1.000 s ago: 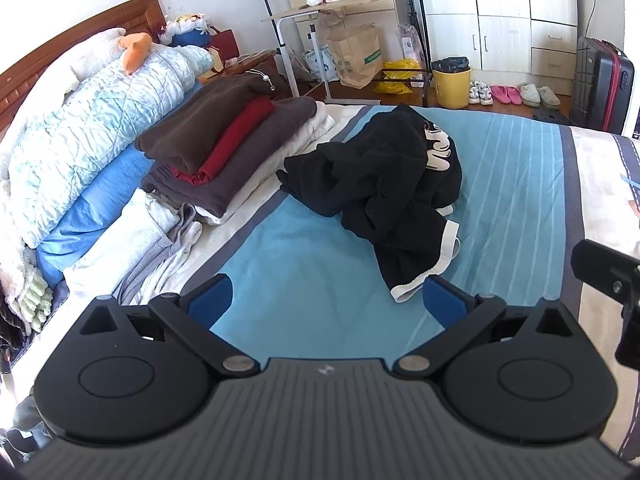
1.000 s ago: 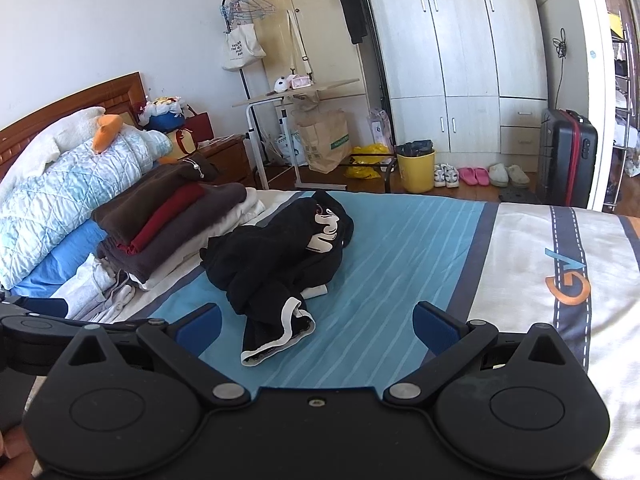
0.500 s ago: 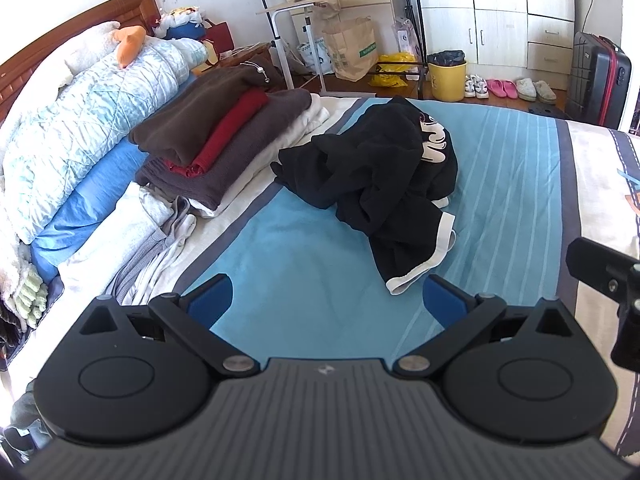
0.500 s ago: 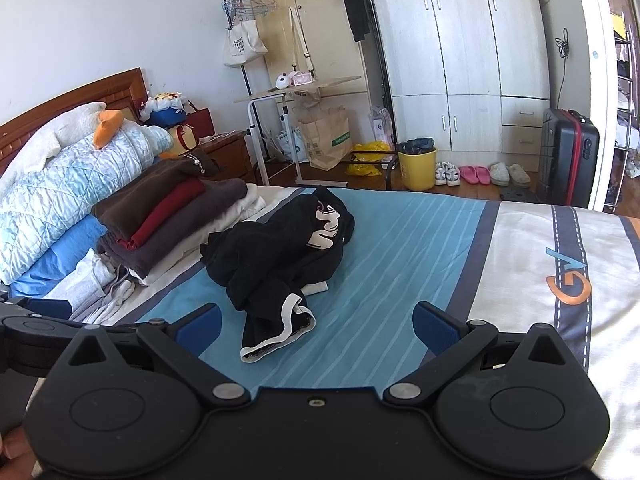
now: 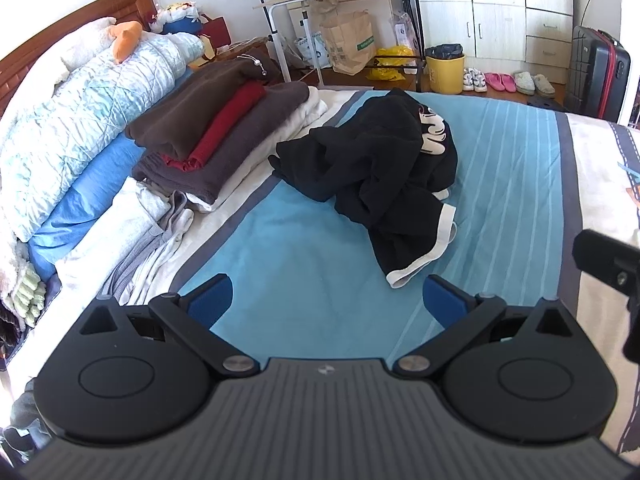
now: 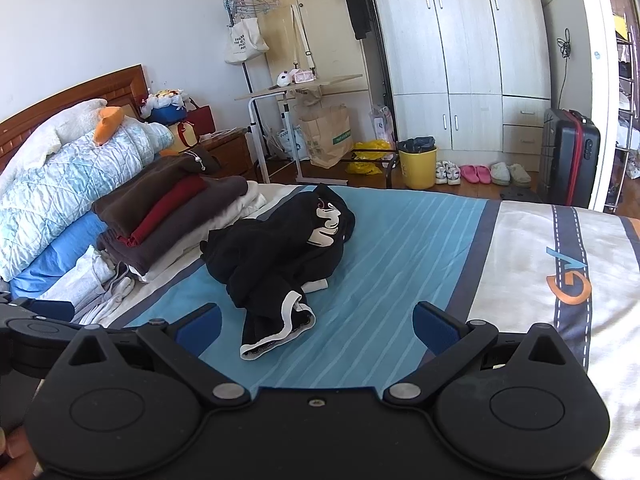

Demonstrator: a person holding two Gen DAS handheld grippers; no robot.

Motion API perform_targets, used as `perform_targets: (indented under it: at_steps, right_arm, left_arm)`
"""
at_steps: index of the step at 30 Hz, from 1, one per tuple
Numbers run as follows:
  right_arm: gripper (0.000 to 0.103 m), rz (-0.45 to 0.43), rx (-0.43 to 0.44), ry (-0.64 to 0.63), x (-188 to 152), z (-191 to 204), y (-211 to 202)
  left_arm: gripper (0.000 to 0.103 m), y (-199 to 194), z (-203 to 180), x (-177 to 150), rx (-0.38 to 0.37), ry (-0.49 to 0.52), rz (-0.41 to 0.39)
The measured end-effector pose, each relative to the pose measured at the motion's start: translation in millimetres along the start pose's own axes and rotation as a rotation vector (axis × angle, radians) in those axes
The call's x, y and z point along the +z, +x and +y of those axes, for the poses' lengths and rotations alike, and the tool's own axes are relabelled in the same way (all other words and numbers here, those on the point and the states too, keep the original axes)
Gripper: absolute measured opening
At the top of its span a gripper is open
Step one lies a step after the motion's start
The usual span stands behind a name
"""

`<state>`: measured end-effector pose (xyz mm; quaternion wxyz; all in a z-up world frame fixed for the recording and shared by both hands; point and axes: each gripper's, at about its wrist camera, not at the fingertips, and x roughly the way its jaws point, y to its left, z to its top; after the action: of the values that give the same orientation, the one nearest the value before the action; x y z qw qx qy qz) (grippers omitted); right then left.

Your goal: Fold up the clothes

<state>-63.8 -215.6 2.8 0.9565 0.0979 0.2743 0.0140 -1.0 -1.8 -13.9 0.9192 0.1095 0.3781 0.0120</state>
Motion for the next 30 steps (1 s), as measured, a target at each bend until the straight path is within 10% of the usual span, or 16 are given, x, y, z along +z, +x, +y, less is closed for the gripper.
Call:
perform_targets:
  at_steps: [12, 19, 24, 30]
  right_arm:
    - [0.103, 0.045, -0.026, 0.118, 6.0, -10.3, 17.7]
    - [0.103, 0.039, 0.025, 0.157, 65.0, 5.4, 51.7]
    - [0.103, 0.113, 0.140, 0.279, 81.9, -1.7, 110.7]
    - [0.103, 0.296, 0.097, -0.012, 93.2, 23.9, 204.0]
  left_arm:
    - [0.103, 41.6, 41.8, 49.8, -0.066, -0.080, -0.076]
    - [0.103, 86.7, 74.5, 106.1, -0.119, -0.140, -0.129]
    - [0.101, 168.4, 91.4, 147.3, -0.311, -0.242, 0.028]
    - [0.099, 280.1, 81.6, 144.7, -0.043, -0.202, 0.051]
